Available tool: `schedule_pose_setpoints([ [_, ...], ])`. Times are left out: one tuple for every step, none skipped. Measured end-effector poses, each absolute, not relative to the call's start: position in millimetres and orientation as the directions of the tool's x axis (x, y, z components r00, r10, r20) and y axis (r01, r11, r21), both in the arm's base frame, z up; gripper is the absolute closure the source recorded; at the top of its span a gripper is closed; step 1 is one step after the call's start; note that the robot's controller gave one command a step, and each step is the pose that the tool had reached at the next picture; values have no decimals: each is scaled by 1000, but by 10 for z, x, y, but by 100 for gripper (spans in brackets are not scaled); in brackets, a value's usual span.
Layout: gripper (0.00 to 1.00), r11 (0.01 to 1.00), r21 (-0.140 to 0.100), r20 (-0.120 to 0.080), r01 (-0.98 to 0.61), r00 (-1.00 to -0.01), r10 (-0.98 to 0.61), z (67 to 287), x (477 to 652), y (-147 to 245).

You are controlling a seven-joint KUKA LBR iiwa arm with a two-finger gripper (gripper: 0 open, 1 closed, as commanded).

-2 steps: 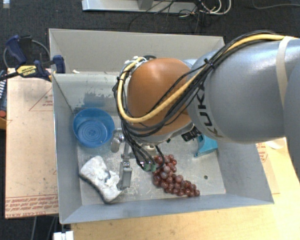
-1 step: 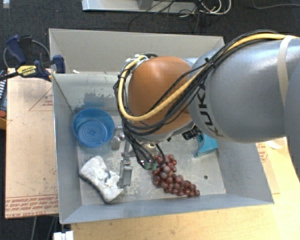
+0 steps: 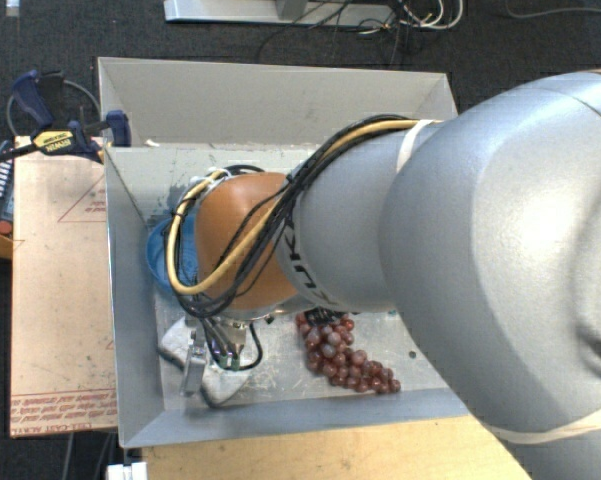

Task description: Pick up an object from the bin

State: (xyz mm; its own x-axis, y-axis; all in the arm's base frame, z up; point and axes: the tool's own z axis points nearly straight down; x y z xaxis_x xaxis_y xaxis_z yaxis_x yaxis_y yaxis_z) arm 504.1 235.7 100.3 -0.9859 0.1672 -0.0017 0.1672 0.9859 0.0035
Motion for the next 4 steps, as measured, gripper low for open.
schedule_pose_setpoints([
  [0, 984, 8, -10, 180, -984, 180, 1547, 5181, 2450],
  [0, 945, 2, 2, 327, -945, 327, 991, 4948, 2338],
  [0, 920, 13, -10, 392, -920, 393, 702, 5243, 2444],
  [100, 920, 21, -18, 392, -920, 392, 751, 4889, 2324],
])
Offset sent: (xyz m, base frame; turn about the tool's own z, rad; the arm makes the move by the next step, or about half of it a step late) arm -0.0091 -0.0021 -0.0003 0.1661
